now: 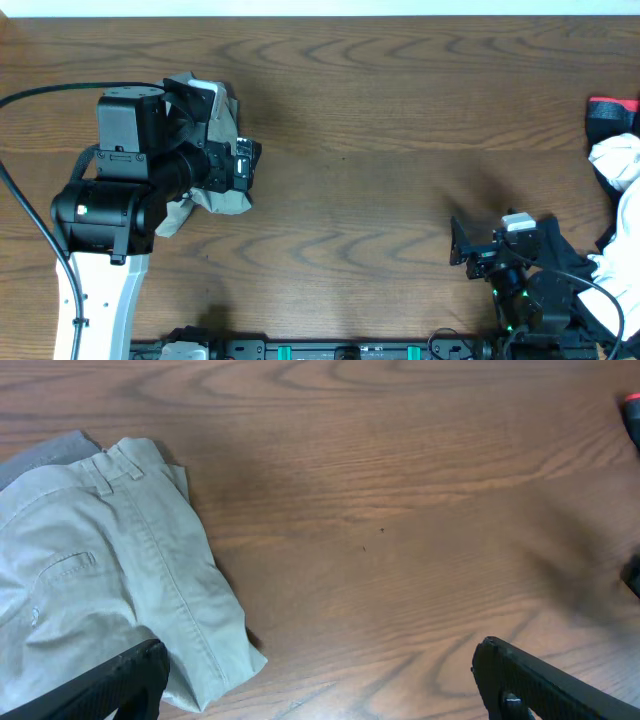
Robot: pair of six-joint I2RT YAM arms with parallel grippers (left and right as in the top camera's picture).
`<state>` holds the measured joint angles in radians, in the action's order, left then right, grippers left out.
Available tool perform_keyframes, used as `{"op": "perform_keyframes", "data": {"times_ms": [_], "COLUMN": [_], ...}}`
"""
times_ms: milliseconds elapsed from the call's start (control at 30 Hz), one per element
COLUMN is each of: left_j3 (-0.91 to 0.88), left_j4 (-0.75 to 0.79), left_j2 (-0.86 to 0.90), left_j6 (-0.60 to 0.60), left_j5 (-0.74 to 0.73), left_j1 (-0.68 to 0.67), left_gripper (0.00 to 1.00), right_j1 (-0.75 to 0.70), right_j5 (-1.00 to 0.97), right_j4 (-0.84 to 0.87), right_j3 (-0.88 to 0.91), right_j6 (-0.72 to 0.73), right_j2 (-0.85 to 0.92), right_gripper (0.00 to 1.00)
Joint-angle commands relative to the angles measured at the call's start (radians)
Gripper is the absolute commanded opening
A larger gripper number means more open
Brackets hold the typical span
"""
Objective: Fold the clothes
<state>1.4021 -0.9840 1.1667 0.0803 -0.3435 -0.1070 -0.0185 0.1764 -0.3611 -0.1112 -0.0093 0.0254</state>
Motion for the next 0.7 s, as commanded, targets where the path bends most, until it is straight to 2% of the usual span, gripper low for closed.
{"op": "perform_keyframes", "data": {"times_ms": [0, 667], "left_j3": [-0.002, -0.002], "left_j4": [0.001, 0.001], "left_j2": [0.002, 0.002], "left_j6": [0.013, 0.013], "left_j5": [0.005, 0.005], "left_j1": [-0.004, -0.004], "left_gripper": [0.98, 0.98], "right_j1": [0.013, 0.013], "right_j5": [-0.023, -0.016], "right_j4": [0.014, 0.014], "right_j3": [0.006, 0.006], "right_j6": [0.011, 0.012], "right_j2": [-0.009, -0.008], "right_gripper": [0.99, 0.99]}}
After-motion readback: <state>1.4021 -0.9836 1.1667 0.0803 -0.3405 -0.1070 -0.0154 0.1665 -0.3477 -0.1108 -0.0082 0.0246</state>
